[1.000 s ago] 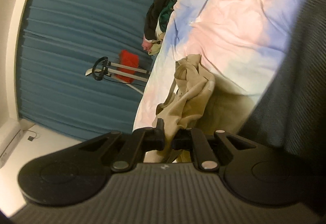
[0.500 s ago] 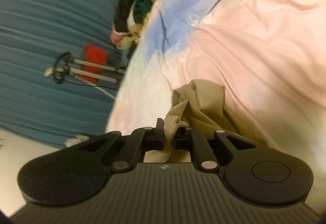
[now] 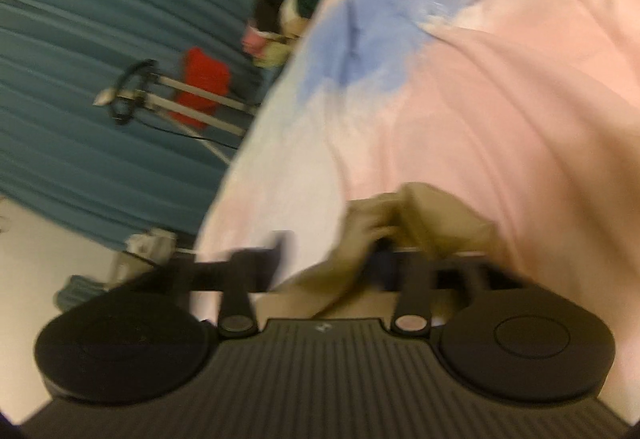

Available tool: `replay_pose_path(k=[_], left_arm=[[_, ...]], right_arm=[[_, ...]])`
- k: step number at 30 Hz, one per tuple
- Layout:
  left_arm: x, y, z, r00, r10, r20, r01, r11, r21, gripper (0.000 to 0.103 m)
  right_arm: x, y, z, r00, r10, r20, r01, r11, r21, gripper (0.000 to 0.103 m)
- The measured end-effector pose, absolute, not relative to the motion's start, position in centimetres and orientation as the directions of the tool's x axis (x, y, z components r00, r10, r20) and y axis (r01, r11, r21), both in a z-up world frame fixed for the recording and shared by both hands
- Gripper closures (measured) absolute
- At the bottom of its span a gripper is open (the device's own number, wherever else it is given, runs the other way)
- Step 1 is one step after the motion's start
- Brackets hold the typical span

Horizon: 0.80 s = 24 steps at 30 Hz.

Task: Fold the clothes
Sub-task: 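Flip the held beige shirt bundle over with both grippers and lower it, then open both grippers and release the folded shirt, printed side up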

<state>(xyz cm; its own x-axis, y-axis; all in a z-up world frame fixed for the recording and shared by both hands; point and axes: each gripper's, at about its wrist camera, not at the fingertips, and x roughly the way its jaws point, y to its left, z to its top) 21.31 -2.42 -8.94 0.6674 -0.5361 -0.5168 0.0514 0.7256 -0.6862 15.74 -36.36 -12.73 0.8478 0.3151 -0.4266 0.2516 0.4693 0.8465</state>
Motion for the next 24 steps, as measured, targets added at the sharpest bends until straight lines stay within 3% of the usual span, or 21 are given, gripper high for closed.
replay_pose_path(k=[1,3,7,9,10,14,17,24], left_arm=[[20.8,-2.6,-8.6,0.672,-0.535,-0.513,0.075,0.738,-0.671,0.038],[19.1,-3.3,-7.5,0.689,-0.518,-0.508,0.146,0.785,-0.602,0.024],[16.1,-4.9,-6.5,0.688,-0.499,-0.527,0.252,0.845,-0.471,0.021],[16.2,-5.5,-7.1,0.677,-0.476,-0.561,0.249,0.866,-0.434,0.021],[16.5,-5.8,-7.6,0.671,-0.465,-0.577,0.245,0.874,-0.42,0.021],[18.2,-7.3,-9.7,0.69,-0.351,-0.633,0.24,0.936,-0.257,0.021],[19.4,-8.0,-10.9,0.7,-0.302,-0.647,0.244,0.953,-0.182,0.021],[20.5,-9.1,-12.3,0.704,-0.271,-0.657,0.255,0.959,-0.123,0.023]], right_arm=[[15.1,-36.0,-12.2,0.855,0.319,-0.409,0.225,0.482,0.847,0.011],[13.8,-35.2,-10.9,0.853,0.342,-0.394,0.169,0.533,0.829,0.012],[10.8,-33.5,-9.4,0.861,0.309,-0.404,0.109,0.664,0.74,0.012],[10.6,-32.6,-9.2,0.852,0.278,-0.444,0.1,0.746,0.658,0.022],[11.0,-32.2,-9.3,0.843,0.266,-0.468,0.098,0.779,0.619,0.037],[14.2,-30.8,-11.2,0.804,0.214,-0.555,0.096,0.875,0.475,0.065],[17.5,-30.2,-12.8,0.791,0.168,-0.588,0.088,0.92,0.382,0.068],[18.9,-30.3,-13.9,0.783,0.175,-0.597,0.07,0.929,0.363,0.07]])
